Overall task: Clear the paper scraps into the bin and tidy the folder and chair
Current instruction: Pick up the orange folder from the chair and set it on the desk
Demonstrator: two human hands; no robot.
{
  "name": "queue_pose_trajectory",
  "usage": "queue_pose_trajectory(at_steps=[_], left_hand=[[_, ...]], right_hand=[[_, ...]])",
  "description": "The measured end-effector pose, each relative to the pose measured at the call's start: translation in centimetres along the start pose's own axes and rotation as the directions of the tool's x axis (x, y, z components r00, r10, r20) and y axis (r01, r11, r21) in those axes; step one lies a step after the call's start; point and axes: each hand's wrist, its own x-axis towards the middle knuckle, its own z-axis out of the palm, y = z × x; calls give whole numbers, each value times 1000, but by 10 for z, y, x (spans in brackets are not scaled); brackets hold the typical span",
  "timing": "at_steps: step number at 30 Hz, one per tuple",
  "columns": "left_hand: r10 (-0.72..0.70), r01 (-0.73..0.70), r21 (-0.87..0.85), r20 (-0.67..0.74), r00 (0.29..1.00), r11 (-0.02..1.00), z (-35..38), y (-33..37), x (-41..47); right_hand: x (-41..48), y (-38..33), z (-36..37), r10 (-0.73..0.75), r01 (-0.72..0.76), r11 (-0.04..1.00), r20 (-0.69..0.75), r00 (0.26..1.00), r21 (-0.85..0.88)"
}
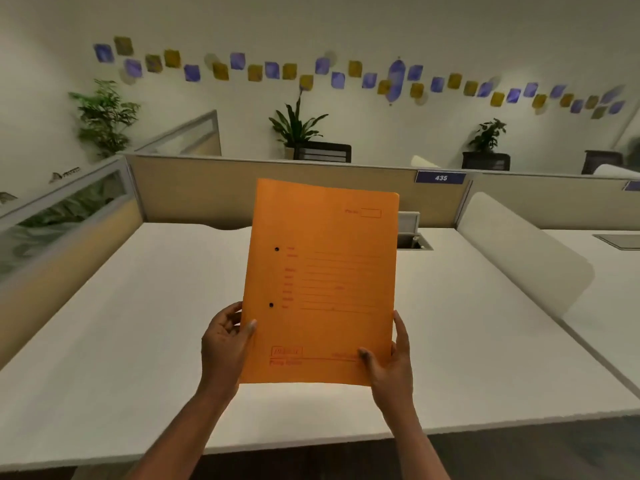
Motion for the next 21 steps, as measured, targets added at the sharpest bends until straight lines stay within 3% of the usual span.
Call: queue_pose_trajectory(at_steps=[11,15,21], left_hand=[[-50,1,168,291,955,986,-43,6,129],[-42,-13,207,261,964,978,-45,-3,159],[-31,4,272,97,995,962,-28,-20,205]], right_hand=[[89,-29,105,-42,29,997,-164,986,-78],[110,-28,124,-40,20,994,-184,982,-109],[160,-10,152,9,-27,993,-157,988,-112]])
